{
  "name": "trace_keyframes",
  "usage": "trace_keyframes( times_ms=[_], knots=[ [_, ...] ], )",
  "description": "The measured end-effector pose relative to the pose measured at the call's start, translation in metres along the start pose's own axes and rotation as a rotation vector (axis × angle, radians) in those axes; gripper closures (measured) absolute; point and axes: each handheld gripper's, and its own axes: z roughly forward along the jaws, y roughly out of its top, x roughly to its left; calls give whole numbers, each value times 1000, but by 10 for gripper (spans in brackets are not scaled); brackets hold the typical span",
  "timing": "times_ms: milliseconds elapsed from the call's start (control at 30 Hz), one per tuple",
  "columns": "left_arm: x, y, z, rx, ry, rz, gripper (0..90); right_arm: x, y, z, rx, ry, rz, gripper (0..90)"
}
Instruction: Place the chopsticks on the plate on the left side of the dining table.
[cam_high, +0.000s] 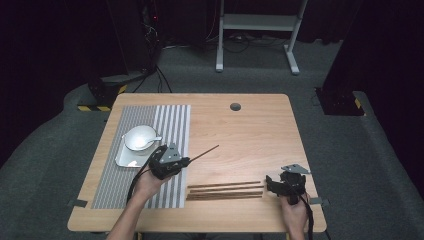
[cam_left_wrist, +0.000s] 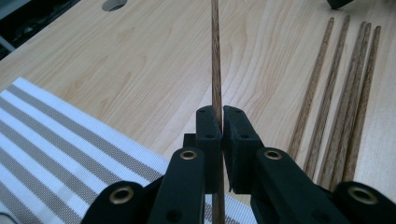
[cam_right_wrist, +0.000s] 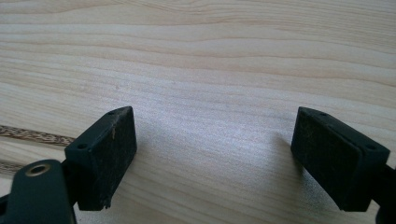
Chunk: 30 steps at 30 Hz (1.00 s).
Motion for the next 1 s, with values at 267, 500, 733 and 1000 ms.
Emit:
trace_keyframes(
  times_ms=[267,500,733,1000],
  knots=[
    [9,-9,-13,9,45,-28,852,0,0,0,0,0,-2,137],
    [15,-17,-21,10,69,-51,852,0,0,0,0,0,-2,137],
    [18,-21,-29,-3,102,-56,852,0,0,0,0,0,-2,138],
    [21,-29,-32,23,126,-63,852,0,0,0,0,0,-2,138]
  ],
)
